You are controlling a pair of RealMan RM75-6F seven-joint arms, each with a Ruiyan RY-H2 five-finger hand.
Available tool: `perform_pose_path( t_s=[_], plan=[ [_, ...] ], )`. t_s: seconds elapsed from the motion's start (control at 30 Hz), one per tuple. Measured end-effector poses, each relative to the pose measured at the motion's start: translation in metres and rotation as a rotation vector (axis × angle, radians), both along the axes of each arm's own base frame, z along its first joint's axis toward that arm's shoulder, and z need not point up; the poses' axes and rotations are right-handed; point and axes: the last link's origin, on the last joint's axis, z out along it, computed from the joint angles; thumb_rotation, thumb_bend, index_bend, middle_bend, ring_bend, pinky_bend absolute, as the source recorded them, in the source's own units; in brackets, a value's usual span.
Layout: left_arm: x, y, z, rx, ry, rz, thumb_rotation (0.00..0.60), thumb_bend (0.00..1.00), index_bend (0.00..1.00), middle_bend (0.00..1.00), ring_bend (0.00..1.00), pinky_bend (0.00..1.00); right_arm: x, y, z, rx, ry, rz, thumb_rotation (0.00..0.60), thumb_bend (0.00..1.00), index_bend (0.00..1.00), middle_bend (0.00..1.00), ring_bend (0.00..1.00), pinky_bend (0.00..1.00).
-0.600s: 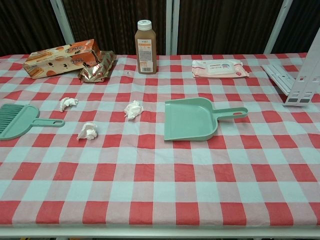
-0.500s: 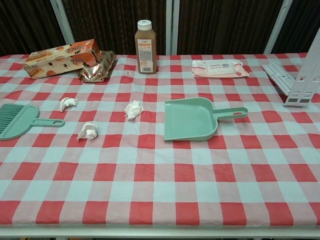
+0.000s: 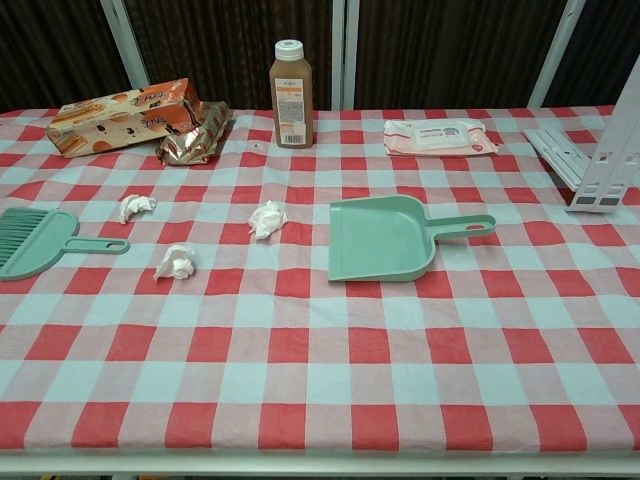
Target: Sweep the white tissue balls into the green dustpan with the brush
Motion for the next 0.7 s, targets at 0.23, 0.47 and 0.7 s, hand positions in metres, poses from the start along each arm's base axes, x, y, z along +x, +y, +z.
perform_pose_path(
  t_s=[0.23,0.47,0.7],
  plan=[
    [0.013,0.043,-0.001,-0.071,-0.017,-0.081,0.6,0.16,0.37,0.33,0.53,0.63,0.007,0.002,0.005,0.001,0.016,0.022,0.6,0.21,0.1,0.22,0.0,0.0],
    [0.035,0.095,-0.03,-0.179,-0.048,-0.153,0.6,0.16,0.44,0.45,0.73,0.84,0.009,0.004,0.006,0.012,0.015,0.029,0.6,0.22,0.1,0.22,0.0,0.0],
    [0.051,0.128,-0.074,-0.337,-0.03,-0.131,0.6,0.16,0.43,0.45,0.74,0.87,0.004,0.008,0.008,0.009,0.021,-0.002,0.6,0.23,0.1,0.22,0.0,0.0]
  ],
)
